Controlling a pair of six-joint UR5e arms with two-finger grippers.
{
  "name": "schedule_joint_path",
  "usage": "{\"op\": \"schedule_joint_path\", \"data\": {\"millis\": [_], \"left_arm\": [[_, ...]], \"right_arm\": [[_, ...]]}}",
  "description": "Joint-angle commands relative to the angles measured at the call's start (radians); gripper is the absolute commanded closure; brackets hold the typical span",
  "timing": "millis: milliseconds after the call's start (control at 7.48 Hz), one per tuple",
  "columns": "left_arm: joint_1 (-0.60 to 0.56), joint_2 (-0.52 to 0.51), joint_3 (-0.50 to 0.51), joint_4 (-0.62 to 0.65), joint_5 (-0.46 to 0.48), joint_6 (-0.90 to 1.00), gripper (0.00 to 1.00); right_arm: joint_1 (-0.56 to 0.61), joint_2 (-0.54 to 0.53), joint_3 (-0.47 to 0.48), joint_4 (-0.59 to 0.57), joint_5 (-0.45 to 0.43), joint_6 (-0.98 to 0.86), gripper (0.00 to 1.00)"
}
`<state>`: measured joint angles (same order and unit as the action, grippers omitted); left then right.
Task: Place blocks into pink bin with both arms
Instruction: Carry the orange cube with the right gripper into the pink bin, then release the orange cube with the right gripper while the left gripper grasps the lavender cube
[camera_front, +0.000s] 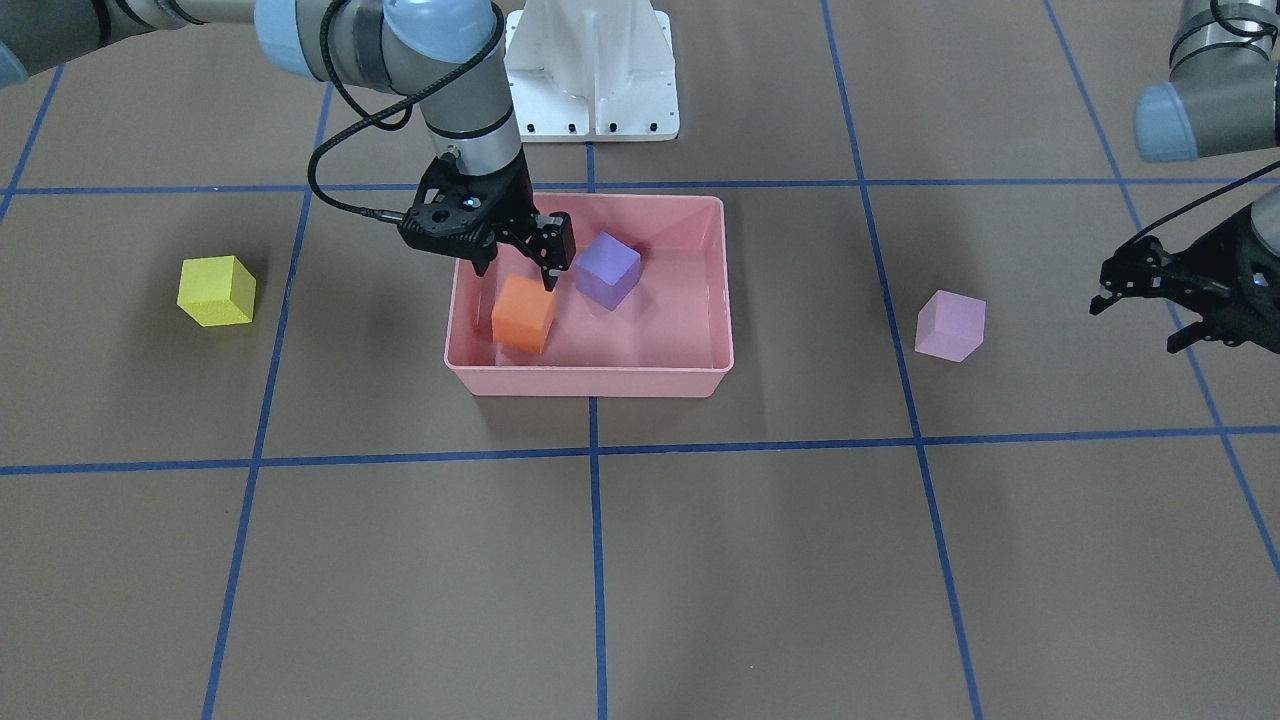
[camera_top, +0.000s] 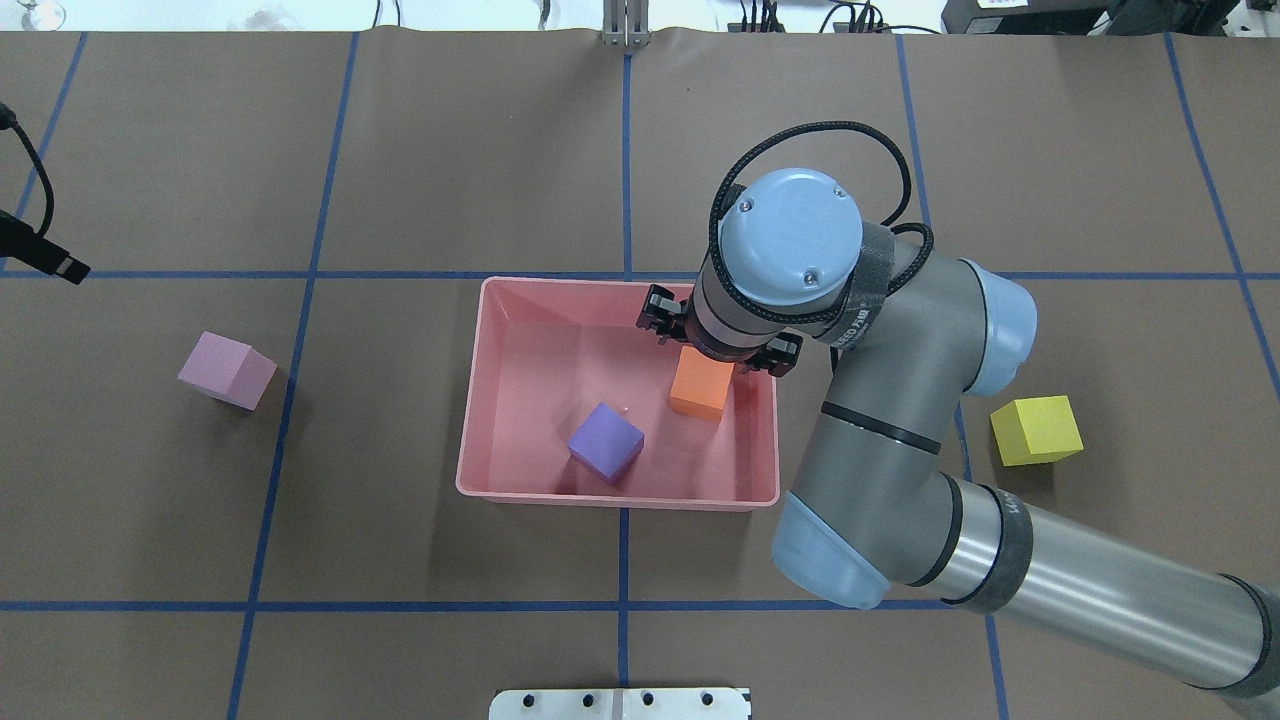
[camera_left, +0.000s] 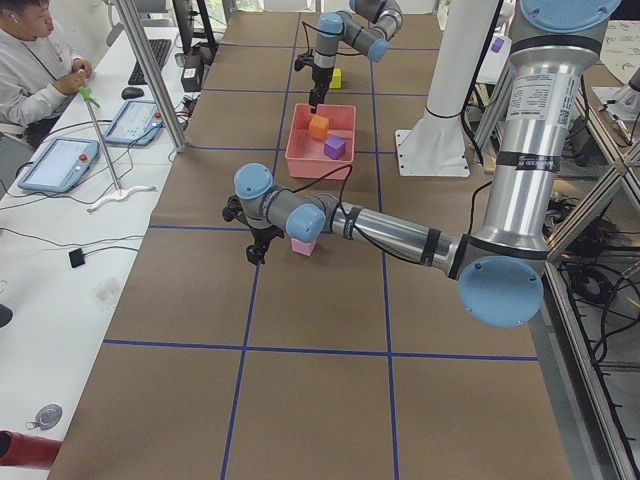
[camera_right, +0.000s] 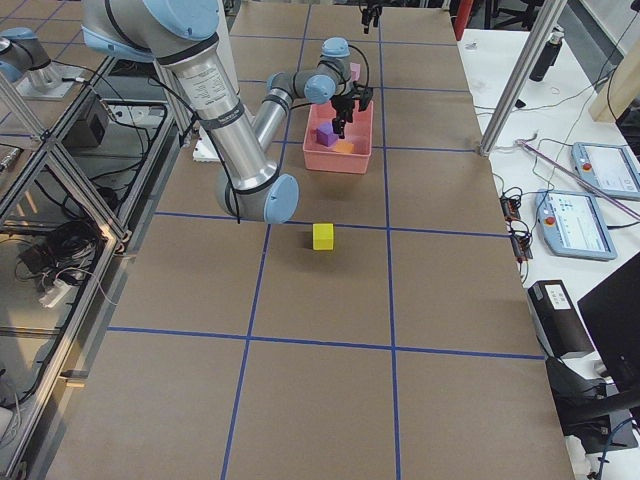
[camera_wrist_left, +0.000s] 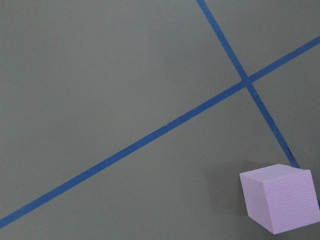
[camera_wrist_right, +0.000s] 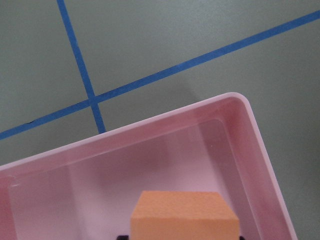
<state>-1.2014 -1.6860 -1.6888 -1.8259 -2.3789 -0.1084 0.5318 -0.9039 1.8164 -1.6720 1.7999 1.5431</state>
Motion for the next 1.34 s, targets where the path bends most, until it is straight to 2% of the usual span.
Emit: {"op": "schedule_joint_path", "data": {"millis": [0,134,267,401,669,802,1203], "left_arm": [[0.061,0.052,-0.008,-0.172,0.067,-0.194,0.0],[0.097,0.104,-0.009,-0.275,0.073,-0.273,0.0],[0.118,0.118,-0.025,-0.338,0.095,-0.357,0.0],[0.162,0.123,-0.051,-0.339,0.11,-0.452,0.0],[0.3,0.121,-0.098,-0.337,0.261,-0.685,0.0],[0.35,0.123,-0.095,-0.331,0.314,-0.707,0.0],[0.396,0.111,-0.092,-0.293,0.317,-0.709,0.0]], "right_arm": [[0.011,-0.001,0.017,-0.057,-0.008,-0.064,0.0],[0.054,-0.003,0.032,-0.069,0.01,-0.113,0.0],[0.113,-0.003,0.038,-0.113,0.071,-0.203,0.0],[0.179,-0.022,0.043,-0.124,0.126,-0.297,0.0],[0.294,-0.085,0.049,-0.123,0.218,-0.491,0.0],[0.345,-0.122,0.05,-0.118,0.252,-0.582,0.0],[0.414,-0.193,0.07,-0.117,0.277,-0.751,0.0]]}}
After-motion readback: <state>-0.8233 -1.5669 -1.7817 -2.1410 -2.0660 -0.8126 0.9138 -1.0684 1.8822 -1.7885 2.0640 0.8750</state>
